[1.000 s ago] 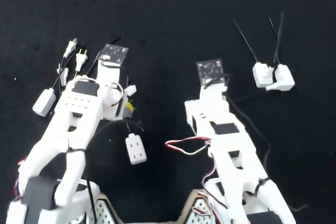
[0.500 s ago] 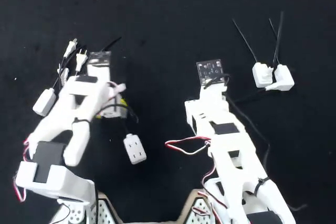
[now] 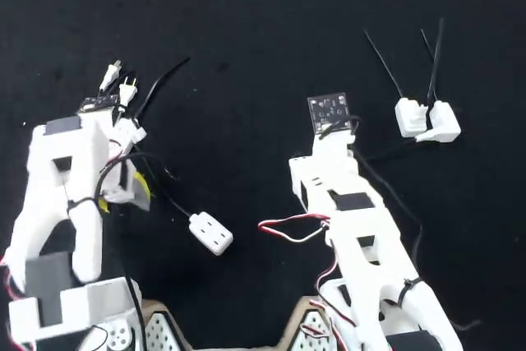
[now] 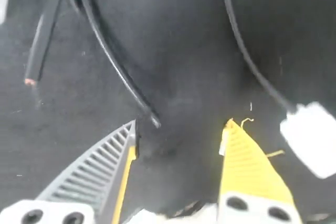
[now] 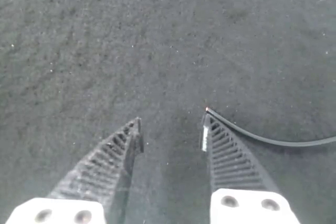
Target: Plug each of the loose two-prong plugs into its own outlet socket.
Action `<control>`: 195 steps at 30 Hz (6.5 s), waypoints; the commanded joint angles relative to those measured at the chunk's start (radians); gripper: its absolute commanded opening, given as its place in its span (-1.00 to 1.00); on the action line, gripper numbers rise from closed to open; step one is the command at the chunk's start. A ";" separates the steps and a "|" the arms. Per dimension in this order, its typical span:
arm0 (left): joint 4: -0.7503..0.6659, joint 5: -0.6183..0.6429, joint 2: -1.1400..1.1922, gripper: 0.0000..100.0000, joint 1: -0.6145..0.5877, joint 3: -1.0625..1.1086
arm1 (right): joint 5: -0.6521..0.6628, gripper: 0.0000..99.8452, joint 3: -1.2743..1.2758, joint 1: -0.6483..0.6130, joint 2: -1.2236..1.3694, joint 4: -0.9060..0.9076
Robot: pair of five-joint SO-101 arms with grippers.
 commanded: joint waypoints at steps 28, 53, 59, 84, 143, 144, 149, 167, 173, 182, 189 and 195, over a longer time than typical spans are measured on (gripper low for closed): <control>-0.178 0.112 -0.163 -0.49 0.674 0.111 | -0.008 -0.67 -0.061 0.109 -0.035 -0.026; -0.198 0.083 0.146 -0.49 -0.088 -0.061 | -0.003 -0.67 -0.059 0.072 -0.038 -0.026; -0.063 0.083 0.034 -0.49 -0.127 -0.249 | -0.003 -0.67 -0.058 0.072 -0.038 -0.025; -0.018 -0.149 0.839 -0.49 -0.084 -1.469 | -0.006 -0.67 -0.062 0.072 -0.038 -0.020; 0.393 -0.063 1.155 -0.94 -0.021 -2.267 | -0.003 -0.67 -0.058 0.072 -0.033 -0.026; 0.414 -0.063 1.137 -0.94 -0.015 -2.264 | -0.003 -0.67 -0.058 0.072 -0.033 -0.026; 0.416 0.005 1.060 -0.94 -0.028 -2.262 | -0.003 -0.67 -0.058 0.072 -0.033 -0.026; 0.408 0.063 0.278 -0.94 0.271 -1.221 | -0.008 -0.67 -0.058 0.075 -0.038 -0.026; 0.293 0.011 0.242 -0.94 0.371 -0.920 | -0.008 -0.67 -0.058 0.077 -0.038 -0.026; 0.075 0.008 0.242 -0.72 0.492 -0.627 | -0.008 -0.67 -0.058 0.075 -0.038 -0.026; 0.169 0.006 0.203 -0.49 0.414 -0.710 | -0.008 -0.67 -0.058 0.071 -0.038 -0.020; 0.215 -0.021 0.117 -0.53 0.239 -0.682 | -0.008 -0.67 -0.071 0.046 -0.039 -0.018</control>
